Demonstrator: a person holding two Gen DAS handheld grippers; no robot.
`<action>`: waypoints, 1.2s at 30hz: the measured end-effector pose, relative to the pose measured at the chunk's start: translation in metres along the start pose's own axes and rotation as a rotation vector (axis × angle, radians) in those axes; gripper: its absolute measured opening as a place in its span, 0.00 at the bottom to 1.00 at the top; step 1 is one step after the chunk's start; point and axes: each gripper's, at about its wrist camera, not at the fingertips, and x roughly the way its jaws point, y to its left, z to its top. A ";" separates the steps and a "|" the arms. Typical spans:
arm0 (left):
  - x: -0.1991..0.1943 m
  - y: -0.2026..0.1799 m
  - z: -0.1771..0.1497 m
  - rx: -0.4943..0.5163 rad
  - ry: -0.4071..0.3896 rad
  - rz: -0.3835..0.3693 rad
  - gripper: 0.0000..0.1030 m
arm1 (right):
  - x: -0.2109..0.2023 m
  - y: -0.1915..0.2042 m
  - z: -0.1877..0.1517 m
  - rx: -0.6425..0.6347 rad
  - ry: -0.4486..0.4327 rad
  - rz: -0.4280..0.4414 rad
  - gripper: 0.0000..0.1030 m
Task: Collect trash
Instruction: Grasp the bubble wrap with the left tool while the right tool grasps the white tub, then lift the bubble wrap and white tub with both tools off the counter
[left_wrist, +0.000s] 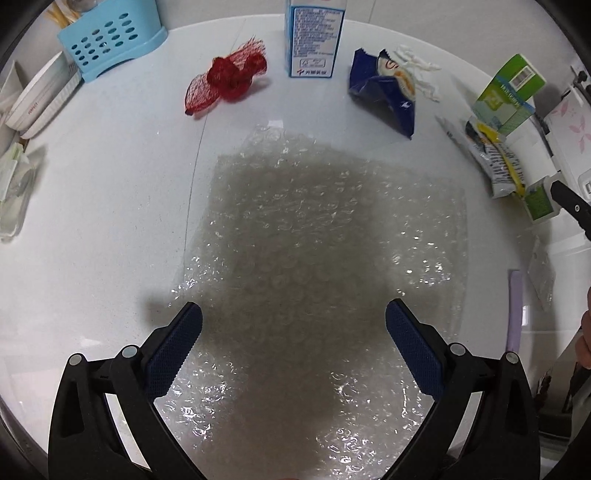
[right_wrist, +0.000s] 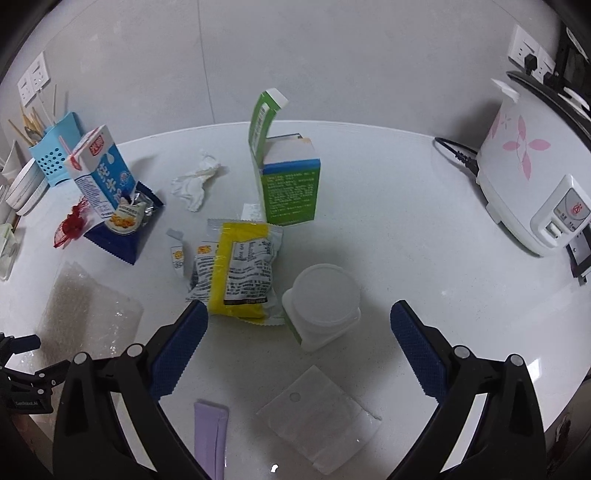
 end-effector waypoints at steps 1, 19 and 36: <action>0.002 0.001 -0.001 0.005 -0.002 0.007 0.94 | 0.002 -0.001 0.000 0.004 0.002 -0.002 0.92; -0.018 -0.005 -0.017 -0.057 0.051 -0.003 0.18 | 0.019 -0.008 0.002 0.029 0.047 0.027 0.46; -0.042 -0.002 -0.025 -0.106 0.003 -0.038 0.15 | -0.012 -0.029 0.003 0.015 0.013 0.056 0.46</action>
